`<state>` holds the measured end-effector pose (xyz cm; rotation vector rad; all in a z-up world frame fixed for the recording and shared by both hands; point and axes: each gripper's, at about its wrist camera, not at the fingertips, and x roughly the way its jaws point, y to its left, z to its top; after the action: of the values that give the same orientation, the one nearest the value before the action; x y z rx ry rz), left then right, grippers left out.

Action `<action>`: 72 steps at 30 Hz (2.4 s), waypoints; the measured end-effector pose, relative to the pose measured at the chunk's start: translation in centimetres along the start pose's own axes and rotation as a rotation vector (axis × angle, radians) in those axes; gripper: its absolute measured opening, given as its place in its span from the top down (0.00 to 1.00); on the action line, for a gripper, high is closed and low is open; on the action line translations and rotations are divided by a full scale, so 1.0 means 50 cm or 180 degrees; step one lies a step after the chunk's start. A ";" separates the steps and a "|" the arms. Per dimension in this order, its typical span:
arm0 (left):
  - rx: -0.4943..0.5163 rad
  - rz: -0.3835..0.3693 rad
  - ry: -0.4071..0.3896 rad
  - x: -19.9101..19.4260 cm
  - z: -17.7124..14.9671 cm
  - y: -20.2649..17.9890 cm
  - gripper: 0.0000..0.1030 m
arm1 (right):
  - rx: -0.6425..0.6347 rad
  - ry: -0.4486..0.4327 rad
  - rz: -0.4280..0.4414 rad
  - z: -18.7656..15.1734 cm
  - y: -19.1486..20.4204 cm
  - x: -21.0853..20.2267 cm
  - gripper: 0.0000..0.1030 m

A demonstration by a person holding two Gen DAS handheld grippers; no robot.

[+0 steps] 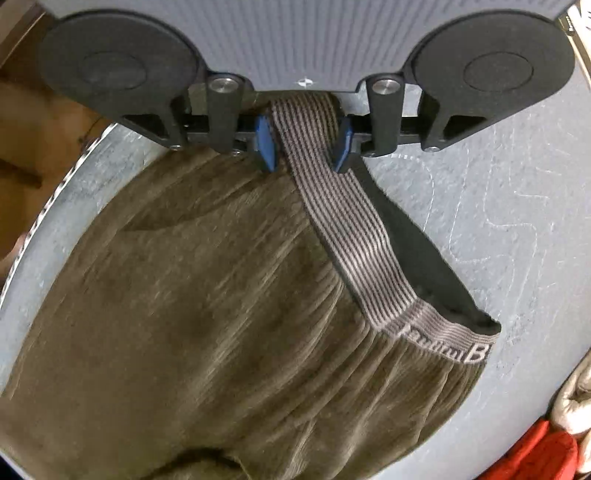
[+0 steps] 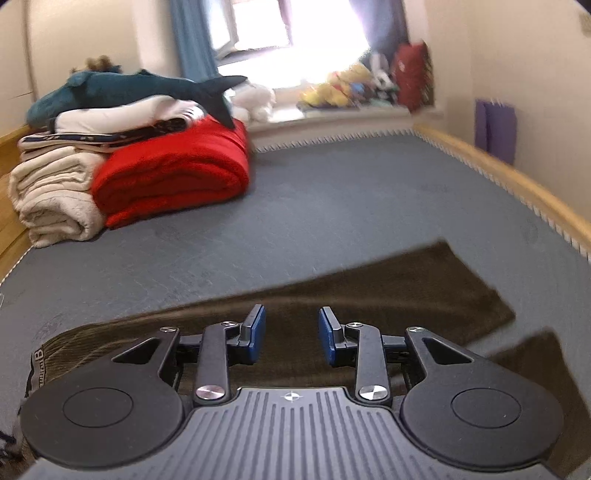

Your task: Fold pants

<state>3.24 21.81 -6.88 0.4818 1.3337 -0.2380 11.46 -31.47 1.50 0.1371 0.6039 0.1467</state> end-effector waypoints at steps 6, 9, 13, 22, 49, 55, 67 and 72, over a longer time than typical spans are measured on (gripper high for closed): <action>-0.0907 -0.0364 -0.0729 -0.088 0.036 0.079 0.61 | 0.0341 0.0012 -0.0011 0.006 -0.040 0.012 0.68; -0.1158 -0.0390 -0.0929 -0.112 0.053 0.095 0.64 | 0.0411 0.0026 -0.0025 0.006 -0.045 0.017 0.68; -0.1331 -0.0265 -0.1070 -0.123 0.107 0.113 0.75 | 0.0455 -0.0089 -0.0045 0.010 -0.044 0.016 0.68; -0.1972 0.0107 -0.1364 -0.184 0.263 0.209 0.76 | 0.0509 -0.0206 -0.0011 0.026 -0.049 0.032 0.85; -0.1910 0.0038 -0.1169 0.155 0.336 0.336 0.24 | 0.0245 0.0136 -0.0072 0.036 -0.049 0.108 0.84; -0.1470 0.0110 -0.1133 0.148 0.354 0.302 0.76 | 0.0335 0.0214 -0.0214 0.030 -0.075 0.113 0.84; -0.0498 0.0265 -0.1520 -0.141 0.241 0.102 0.97 | 0.1134 0.0184 -0.0444 0.010 -0.164 0.076 0.84; -0.0283 -0.0092 -0.1359 -0.201 0.073 -0.065 0.98 | 0.1374 0.0136 -0.0369 -0.004 -0.168 0.050 0.84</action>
<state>2.72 16.20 2.75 0.3143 0.9299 -0.2863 14.18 -39.22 -1.50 0.5165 0.6783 -0.0959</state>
